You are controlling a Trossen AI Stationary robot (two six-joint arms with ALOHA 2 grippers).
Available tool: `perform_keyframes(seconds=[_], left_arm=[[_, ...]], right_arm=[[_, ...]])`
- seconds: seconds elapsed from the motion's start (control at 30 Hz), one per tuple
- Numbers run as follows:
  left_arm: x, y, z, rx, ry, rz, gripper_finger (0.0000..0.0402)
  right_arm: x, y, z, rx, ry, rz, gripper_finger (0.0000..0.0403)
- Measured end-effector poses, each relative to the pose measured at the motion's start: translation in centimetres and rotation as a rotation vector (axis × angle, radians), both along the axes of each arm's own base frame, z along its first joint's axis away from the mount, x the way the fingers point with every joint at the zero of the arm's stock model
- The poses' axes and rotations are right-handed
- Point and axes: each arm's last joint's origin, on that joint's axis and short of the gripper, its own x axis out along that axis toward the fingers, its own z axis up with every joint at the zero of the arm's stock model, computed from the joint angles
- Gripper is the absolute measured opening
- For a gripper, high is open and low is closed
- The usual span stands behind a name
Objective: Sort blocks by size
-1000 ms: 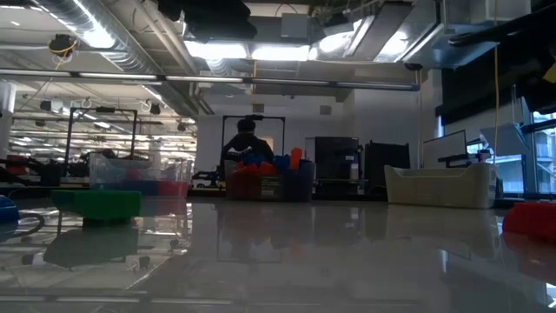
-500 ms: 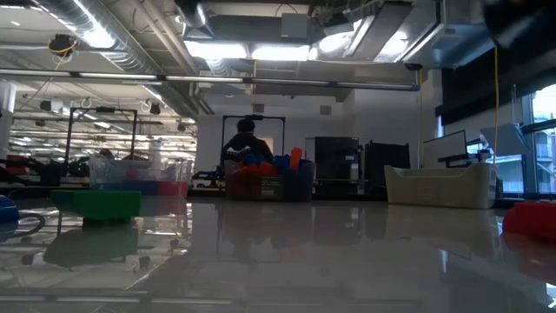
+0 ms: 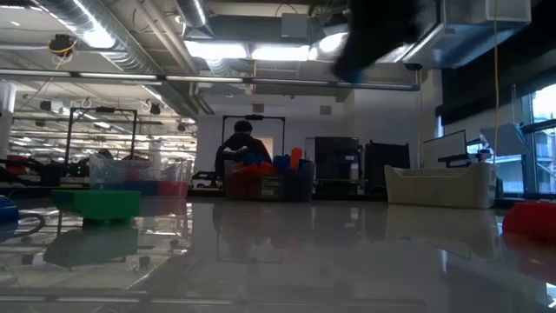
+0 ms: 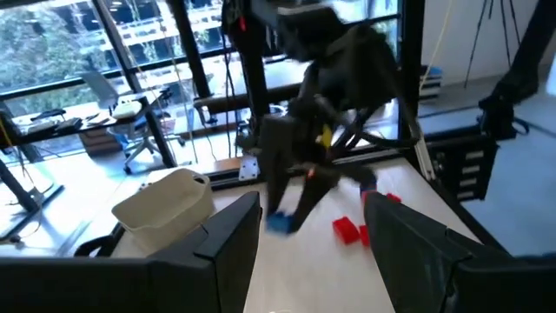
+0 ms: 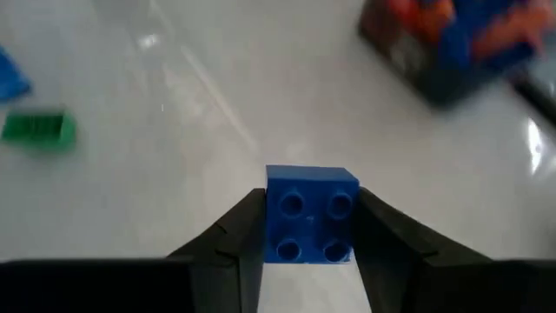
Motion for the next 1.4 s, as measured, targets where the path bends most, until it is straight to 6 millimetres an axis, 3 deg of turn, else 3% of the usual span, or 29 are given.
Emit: perform_keyframes(seconds=[0.23,0.4,0.6,0.73,0.87,1.07,1.4], left_arm=[[-0.5,0.8,0.5,-0.016,-0.033,0.034,0.0196],[-0.7,1.4,1.1,-0.023,-0.084,0.061,0.0196],[-1.0,2.4,1.8,-0.013,-0.138,0.125,0.0196],[-1.0,3.0,2.0,-0.016,-0.159,0.172,0.0196],[-0.9,3.6,2.0,-0.013,-0.158,0.204,0.0196],[-0.8,4.2,2.0,-0.013,-0.156,0.237,0.0196],[-0.6,4.4,1.9,-0.014,-0.154,0.249,0.0196]], right_arm=[[7.1,-6.3,-1.1,-0.161,-0.174,0.106,0.0141],[12.1,-10.9,-4.0,-0.161,-0.381,0.226,0.0140],[15.8,-16.1,-8.0,-0.151,-0.657,0.257,0.0140],[18.4,-18.6,-9.5,-0.160,-0.718,0.251,0.0140],[21.1,-19.7,-9.8,-0.161,-0.746,0.262,0.0139],[23.9,-22.7,-8.9,-0.190,-0.762,0.222,0.0142],[26.1,-27.2,-10.6,-0.189,-0.864,0.133,0.0142]])
